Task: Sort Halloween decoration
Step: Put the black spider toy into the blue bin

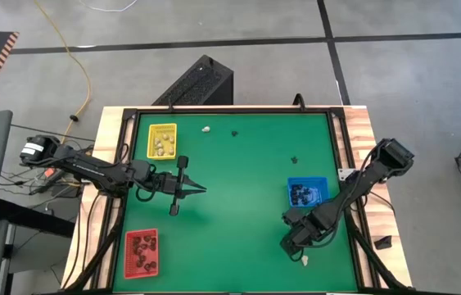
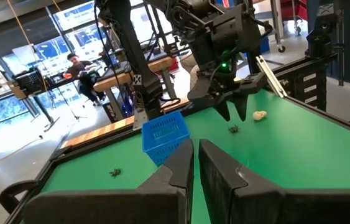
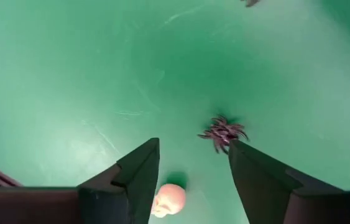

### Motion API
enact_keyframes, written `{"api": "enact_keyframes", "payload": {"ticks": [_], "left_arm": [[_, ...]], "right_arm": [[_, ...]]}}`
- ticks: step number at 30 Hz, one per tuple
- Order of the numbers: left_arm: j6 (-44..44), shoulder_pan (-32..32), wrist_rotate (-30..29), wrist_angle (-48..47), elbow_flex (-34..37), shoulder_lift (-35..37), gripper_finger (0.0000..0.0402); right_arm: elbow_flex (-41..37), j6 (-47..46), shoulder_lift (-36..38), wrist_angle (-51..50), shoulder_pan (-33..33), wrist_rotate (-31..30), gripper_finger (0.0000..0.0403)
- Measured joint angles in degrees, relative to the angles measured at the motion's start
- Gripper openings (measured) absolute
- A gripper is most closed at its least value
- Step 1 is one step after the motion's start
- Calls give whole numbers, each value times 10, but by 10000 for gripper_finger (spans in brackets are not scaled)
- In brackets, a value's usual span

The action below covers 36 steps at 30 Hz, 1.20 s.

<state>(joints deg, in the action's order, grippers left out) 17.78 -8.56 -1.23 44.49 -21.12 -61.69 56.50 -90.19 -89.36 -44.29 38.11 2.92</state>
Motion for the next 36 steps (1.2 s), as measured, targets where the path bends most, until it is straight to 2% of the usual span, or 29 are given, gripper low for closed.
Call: {"api": "enact_keyframes", "payload": {"ticks": [11, 20, 32, 36], "left_arm": [[0, 0, 0, 0, 0, 0, 15], [0, 0, 0, -1, 0, 0, 15], [1, 0, 0, -1, 0, 0, 15], [1, 0, 0, -1, 0, 0, 15]], "right_arm": [[-55, 2, 0, 83, 1, 2, 229], [-89, -13, 1, 107, 9, 6, 228], [-91, -14, 1, 100, 9, 1, 228], [-91, -14, 1, 94, 8, -1, 215]]}}
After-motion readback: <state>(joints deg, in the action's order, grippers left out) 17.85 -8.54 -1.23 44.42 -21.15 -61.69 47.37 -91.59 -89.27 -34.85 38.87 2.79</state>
